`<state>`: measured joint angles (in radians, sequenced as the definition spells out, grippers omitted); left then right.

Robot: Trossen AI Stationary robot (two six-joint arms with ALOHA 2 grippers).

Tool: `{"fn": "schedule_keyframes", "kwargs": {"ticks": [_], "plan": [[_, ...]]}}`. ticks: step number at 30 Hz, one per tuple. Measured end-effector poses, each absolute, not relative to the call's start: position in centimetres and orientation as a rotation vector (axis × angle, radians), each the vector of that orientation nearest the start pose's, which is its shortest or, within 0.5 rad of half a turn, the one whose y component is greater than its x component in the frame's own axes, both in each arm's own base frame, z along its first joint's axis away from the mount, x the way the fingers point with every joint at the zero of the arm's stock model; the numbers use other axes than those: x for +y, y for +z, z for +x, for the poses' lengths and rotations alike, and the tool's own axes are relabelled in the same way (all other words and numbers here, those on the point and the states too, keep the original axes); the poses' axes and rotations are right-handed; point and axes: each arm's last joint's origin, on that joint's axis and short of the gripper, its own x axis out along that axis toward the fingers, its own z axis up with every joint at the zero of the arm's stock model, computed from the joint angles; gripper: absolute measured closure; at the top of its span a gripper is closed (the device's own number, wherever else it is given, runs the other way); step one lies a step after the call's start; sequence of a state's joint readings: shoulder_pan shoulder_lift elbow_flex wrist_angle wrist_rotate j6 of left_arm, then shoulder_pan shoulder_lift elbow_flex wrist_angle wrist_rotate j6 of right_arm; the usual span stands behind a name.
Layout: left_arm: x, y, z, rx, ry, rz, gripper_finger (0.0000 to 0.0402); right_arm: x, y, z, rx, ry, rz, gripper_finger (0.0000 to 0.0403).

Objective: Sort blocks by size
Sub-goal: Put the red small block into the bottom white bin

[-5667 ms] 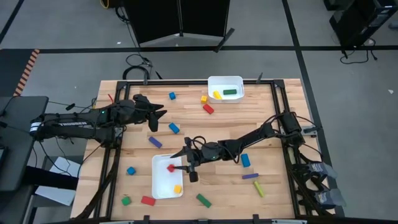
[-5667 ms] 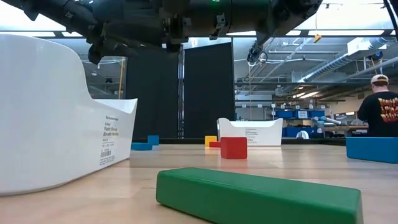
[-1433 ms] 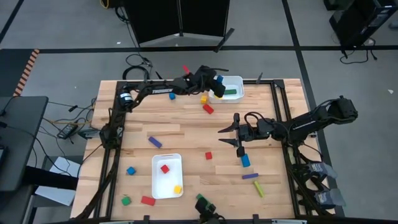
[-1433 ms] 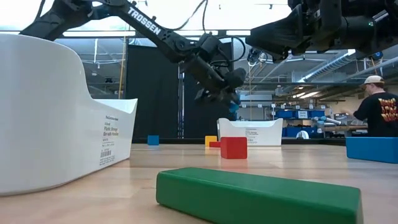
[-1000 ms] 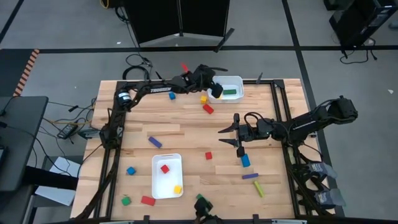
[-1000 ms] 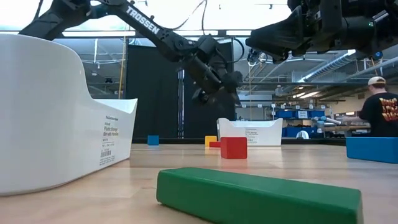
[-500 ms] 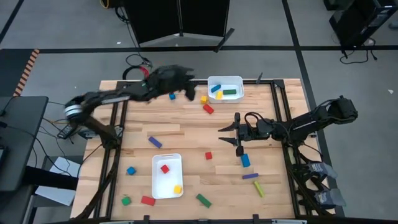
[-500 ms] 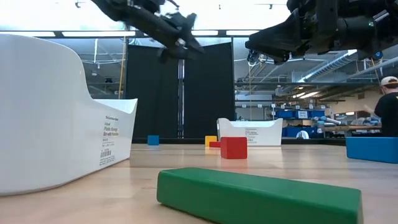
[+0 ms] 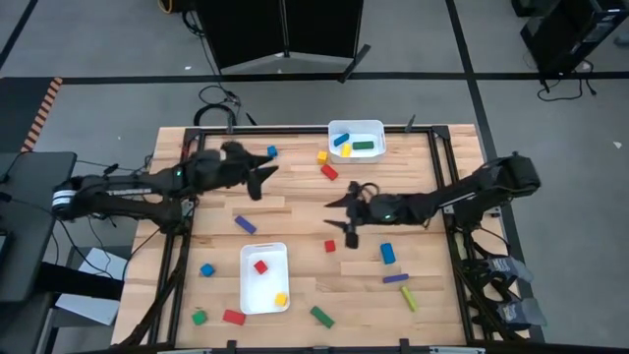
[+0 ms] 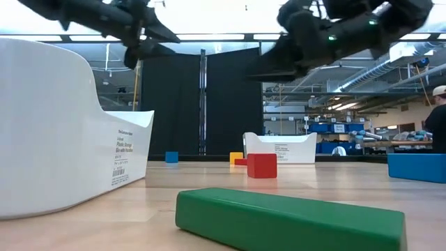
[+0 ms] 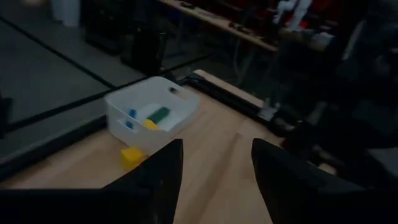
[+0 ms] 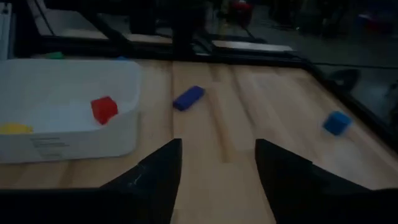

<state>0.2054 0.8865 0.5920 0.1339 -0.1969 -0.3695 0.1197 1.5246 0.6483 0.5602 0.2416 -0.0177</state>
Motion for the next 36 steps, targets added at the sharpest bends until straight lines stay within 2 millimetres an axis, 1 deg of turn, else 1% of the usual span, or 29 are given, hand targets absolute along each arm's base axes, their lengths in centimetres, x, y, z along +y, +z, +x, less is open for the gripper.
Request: {"fn": "schedule_keyframes", "kwargs": {"ticks": [2,5,10,13,20,28,32,36], "plan": [[4.0,27.3,18.9,0.063,0.395,-0.377,0.0203,3.5,18.3,31.2,0.348,-0.085,-0.081,0.0169],[3.3,26.7,18.2,0.038,0.377,-0.395,0.0203,4.6,17.6,32.3,0.439,-0.036,-0.096,0.0153],[2.6,25.3,17.7,0.065,0.367,-0.412,0.0204,6.5,15.8,32.4,0.621,0.02,-0.119,0.0139],[2.5,24.9,17.7,0.078,0.369,-0.411,0.0204,7.1,15.3,32.2,0.658,0.024,-0.097,0.0134],[2.1,24.9,17.8,0.077,0.349,-0.406,0.0204,7.2,14.5,31.6,0.745,-0.006,-0.094,0.0127],[2.1,25.0,17.8,0.072,0.347,-0.402,0.0204,7.1,14.4,31.5,0.76,0.015,-0.082,0.0125],[2.1,25.0,17.8,0.063,0.345,-0.402,0.0204,7.2,13.6,31.7,0.782,0.016,-0.081,0.0123],[2.1,25.0,17.8,0.067,0.345,-0.391,0.0204,7.3,12.5,31.9,0.804,0.013,-0.076,0.0111]]}}
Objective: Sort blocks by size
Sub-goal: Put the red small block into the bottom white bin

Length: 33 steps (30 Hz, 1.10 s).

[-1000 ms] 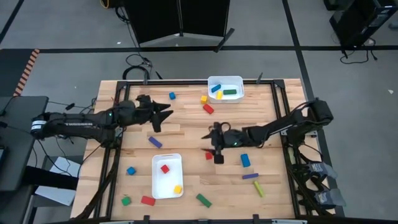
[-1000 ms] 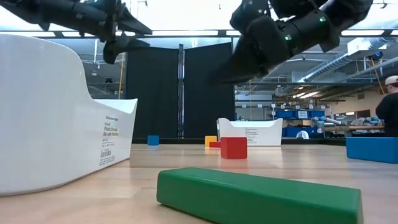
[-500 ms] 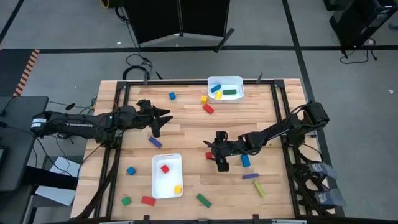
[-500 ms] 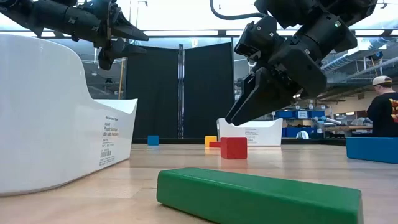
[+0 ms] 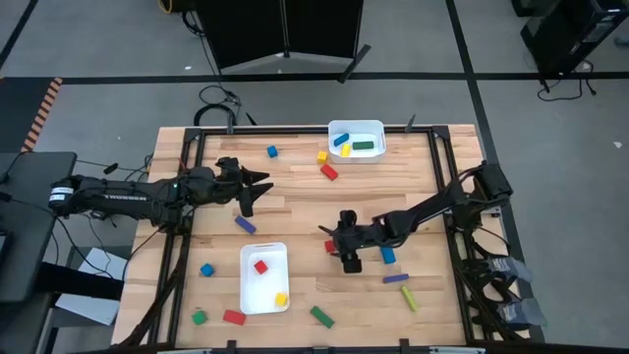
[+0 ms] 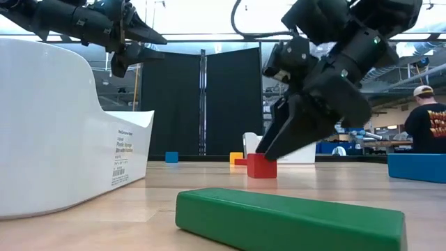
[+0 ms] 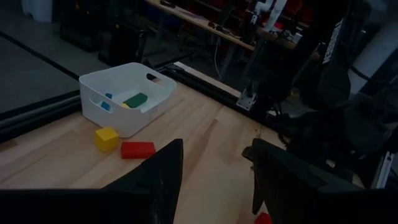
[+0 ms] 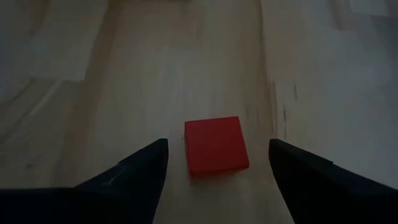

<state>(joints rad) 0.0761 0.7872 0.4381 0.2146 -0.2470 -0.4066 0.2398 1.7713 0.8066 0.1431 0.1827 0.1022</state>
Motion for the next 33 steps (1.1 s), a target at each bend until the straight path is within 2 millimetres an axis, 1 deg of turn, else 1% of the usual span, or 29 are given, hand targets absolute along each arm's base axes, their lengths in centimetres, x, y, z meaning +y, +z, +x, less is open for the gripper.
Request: {"fn": "schedule_keyframes", "kwargs": {"ticks": [5,9,15,21,22,27,33], "plan": [[2.1,25.0,17.8,0.069,0.345,-0.388,0.0204,7.3,11.3,32.3,0.807,0.009,-0.077,0.0098],[2.1,25.0,17.8,0.07,0.345,-0.385,0.0204,7.4,10.5,32.5,0.809,0.012,-0.072,0.0111],[2.1,25.0,17.8,0.071,0.346,-0.384,0.0204,7.6,10.3,32.7,0.782,0.023,-0.061,0.0165],[2.1,25.0,17.8,0.072,0.346,-0.383,0.0204,7.6,10.5,32.9,0.763,0.019,-0.03,0.0243],[2.1,25.0,17.8,0.072,0.346,-0.383,0.0204,7.7,10.6,33.0,0.742,0.025,-0.021,0.0255],[2.1,25.0,17.8,0.072,0.346,-0.382,0.0204,8.2,12.4,34.5,0.588,0.057,0.014,0.0257],[2.1,25.0,17.8,0.072,0.346,-0.382,0.0204,8.9,16.4,37.5,0.425,0.071,-0.027,0.0257]]}}
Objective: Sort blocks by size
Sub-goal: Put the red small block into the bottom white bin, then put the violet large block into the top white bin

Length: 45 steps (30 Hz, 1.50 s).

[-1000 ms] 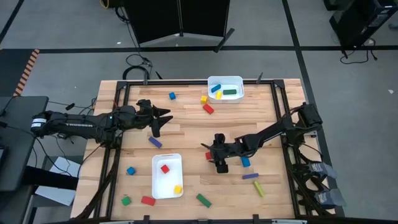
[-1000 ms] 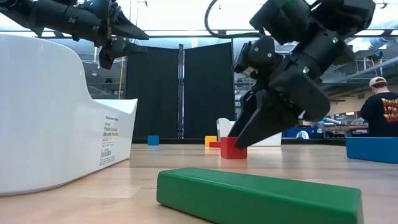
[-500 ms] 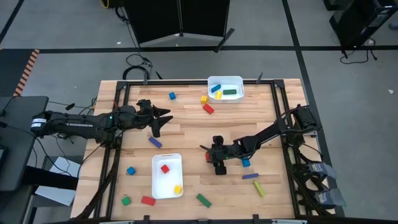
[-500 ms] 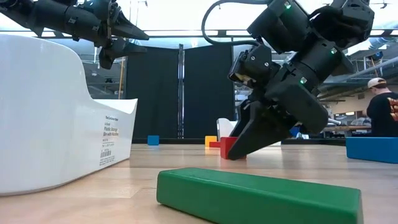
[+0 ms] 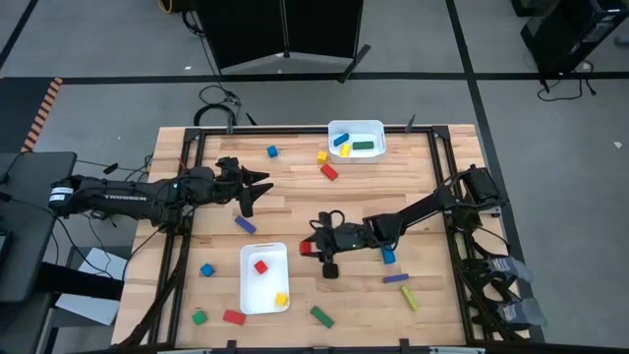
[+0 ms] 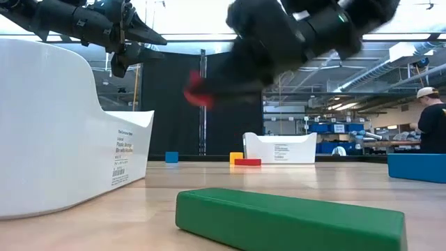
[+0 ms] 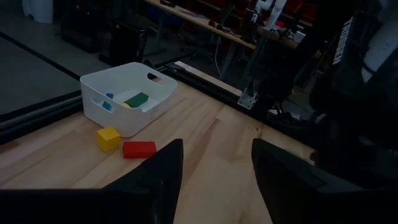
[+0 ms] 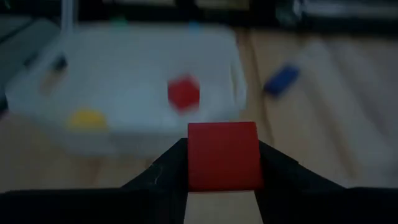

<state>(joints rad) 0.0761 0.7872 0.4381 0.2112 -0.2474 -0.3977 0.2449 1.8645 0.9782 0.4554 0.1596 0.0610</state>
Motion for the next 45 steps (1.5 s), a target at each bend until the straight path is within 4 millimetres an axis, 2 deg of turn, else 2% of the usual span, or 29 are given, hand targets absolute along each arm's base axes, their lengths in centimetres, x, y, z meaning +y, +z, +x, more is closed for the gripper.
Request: {"fn": "schedule_keyframes", "kwargs": {"ticks": [5,11,14,17,20,26,28,30,34,37,41,45], "plan": [[2.1,25.0,17.8,0.071,0.346,-0.381,0.0204,9.4,19.7,39.4,0.311,0.084,-0.065,0.0257],[2.1,25.0,17.8,0.069,0.346,-0.382,0.0203,9.8,21.7,40.1,0.199,0.092,-0.054,0.0257],[2.1,25.1,17.8,0.065,0.345,-0.382,0.0203,10.4,21.4,40.6,0.119,0.1,-0.014,0.0257],[2.1,25.1,17.8,0.062,0.345,-0.382,0.0203,11.4,20.0,41.6,0.046,0.141,0.05,0.0257],[2.1,25.1,17.8,0.062,0.345,-0.383,0.0203,12.3,18.5,43.0,0.058,0.152,0.053,0.0257],[2.1,25.0,17.8,0.067,0.346,-0.383,0.0203,13.1,16.6,45.7,0.115,0.149,0.054,0.0257],[2.1,25.0,17.8,0.069,0.347,-0.386,0.0203,13.2,16.1,46.2,0.167,0.139,0.043,0.0237],[2.1,25.0,17.8,0.07,0.347,-0.387,0.0203,13.1,16.0,46.6,0.197,0.126,0.034,0.0198],[2.1,25.0,17.8,0.071,0.347,-0.387,0.0203,12.8,16.2,46.6,0.222,0.118,0.003,0.0119],[2.1,25.0,17.8,0.074,0.348,-0.387,0.0203,12.7,16.8,46.5,0.215,0.11,-0.025,0.009],[2.1,24.9,17.8,0.077,0.348,-0.388,0.0203,12.4,17.8,45.5,0.206,0.095,-0.066,0.0087],[2.1,24.9,17.8,0.083,0.345,-0.401,0.0203,11.2,18.5,42.6,0.203,0.018,-0.11,0.0106]]}}
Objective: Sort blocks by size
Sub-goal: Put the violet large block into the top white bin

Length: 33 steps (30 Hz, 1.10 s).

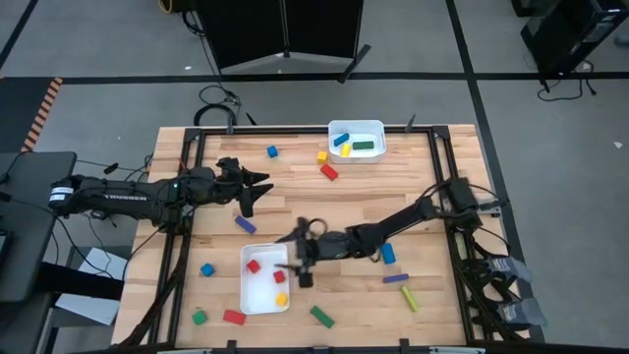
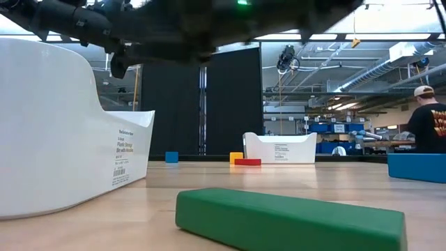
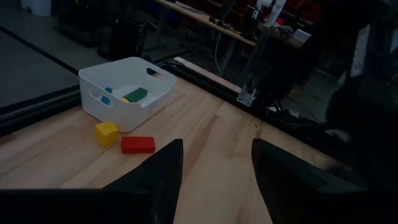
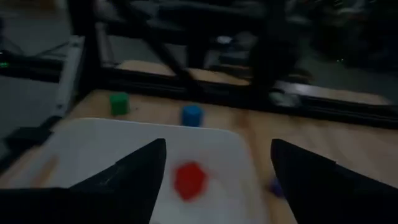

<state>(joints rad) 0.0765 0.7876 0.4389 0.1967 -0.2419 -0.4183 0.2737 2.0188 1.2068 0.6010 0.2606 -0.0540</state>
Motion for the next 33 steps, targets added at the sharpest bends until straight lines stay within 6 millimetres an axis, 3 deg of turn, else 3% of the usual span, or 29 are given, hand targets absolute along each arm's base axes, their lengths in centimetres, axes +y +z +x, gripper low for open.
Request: {"fn": "schedule_keyframes", "kwargs": {"ticks": [11,16,22,28,33], "plan": [[2.2,24.9,17.8,0.07,0.405,-0.392,0.0203,5.4,20.8,29.0,0.101,-0.294,-0.098,0.0147],[2.4,24.8,17.8,0.057,0.453,-0.427,0.0204,3.9,22.7,24.8,0.021,-0.34,-0.111,0.0152],[2.4,23.7,18.3,0.151,0.48,-0.462,0.0204,3.0,24.0,22.3,-0.041,-0.363,-0.131,0.0154],[2.5,23.4,19.6,0.364,0.539,-0.442,0.0204,2.8,23.4,22.3,0.017,-0.364,-0.154,0.0154],[2.7,25.1,21.0,0.533,0.538,-0.312,0.0204,2.8,22.9,22.6,0.038,-0.366,-0.164,0.0158]]}}
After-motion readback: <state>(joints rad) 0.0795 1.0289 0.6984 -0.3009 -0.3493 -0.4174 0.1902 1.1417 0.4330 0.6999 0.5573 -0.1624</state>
